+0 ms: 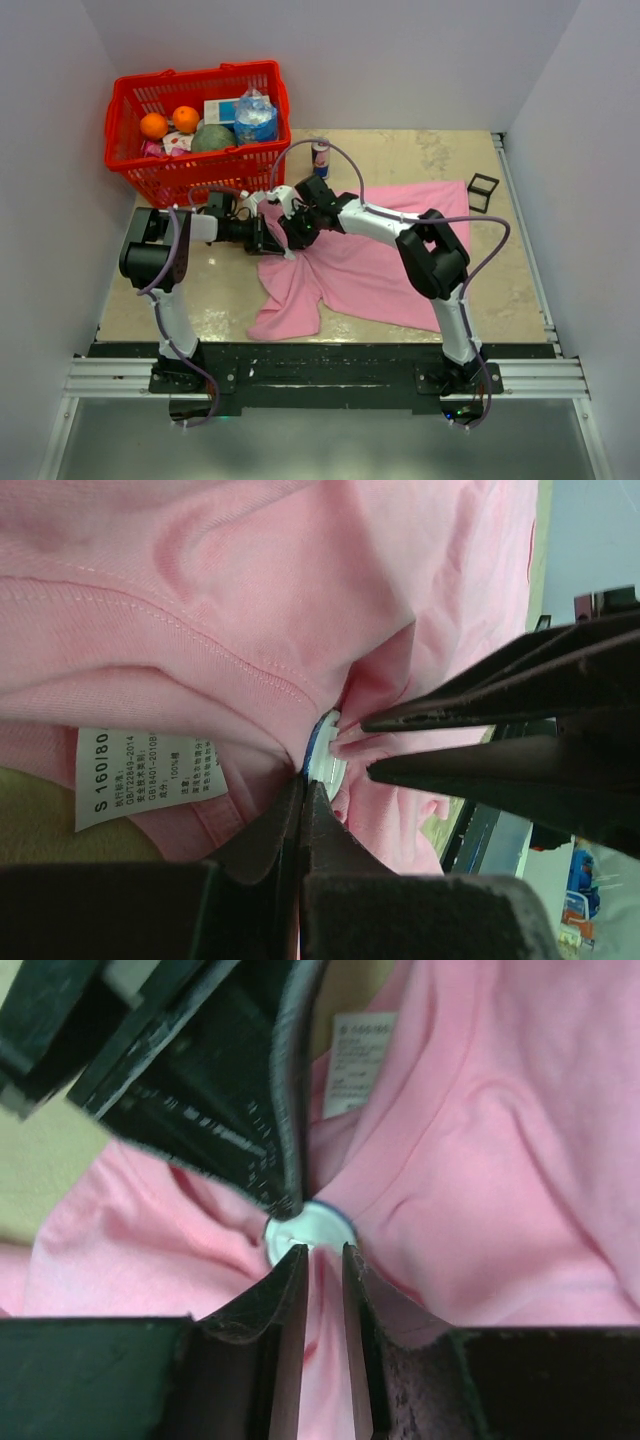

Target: Remove the brooch from the garment

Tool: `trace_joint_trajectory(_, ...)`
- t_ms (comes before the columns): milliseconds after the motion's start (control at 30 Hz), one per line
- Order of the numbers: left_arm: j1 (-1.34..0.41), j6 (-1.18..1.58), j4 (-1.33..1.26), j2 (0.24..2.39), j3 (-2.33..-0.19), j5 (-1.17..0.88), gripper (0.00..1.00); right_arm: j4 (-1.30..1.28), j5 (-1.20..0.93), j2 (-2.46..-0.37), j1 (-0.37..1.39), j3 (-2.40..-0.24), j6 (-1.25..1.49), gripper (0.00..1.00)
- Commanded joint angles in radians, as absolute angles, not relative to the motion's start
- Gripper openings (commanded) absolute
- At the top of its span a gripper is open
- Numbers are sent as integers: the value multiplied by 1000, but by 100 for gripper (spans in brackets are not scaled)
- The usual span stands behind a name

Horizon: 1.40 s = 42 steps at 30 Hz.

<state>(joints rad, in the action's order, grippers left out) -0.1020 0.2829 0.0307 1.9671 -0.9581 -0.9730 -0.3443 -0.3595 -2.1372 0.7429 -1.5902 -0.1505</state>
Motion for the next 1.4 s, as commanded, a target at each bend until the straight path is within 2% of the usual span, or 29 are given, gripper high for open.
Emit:
trace_joint_trajectory(0,-94,238,61,1979,-974,-943,0,-310,-437,-2177,701,-1647,-66,25)
trace_joint_trajectory(200,-94,236,64,1974,-976,-936,0,-324,-478,-2203,692,-1638,-66,24)
trace_joint_trajectory(400,-94,233,71,1977,-979,-930,0,-350,-574,-2210,693,-1632,-81,32)
trace_joint_trajectory(900,-95,225,89,1993,-997,-919,0,-356,-621,-2249,680,-1666,-54,36)
trace_joint_trajectory(1367,-95,222,95,1997,-1003,-920,0,-391,-558,-2296,684,-1710,-63,30)
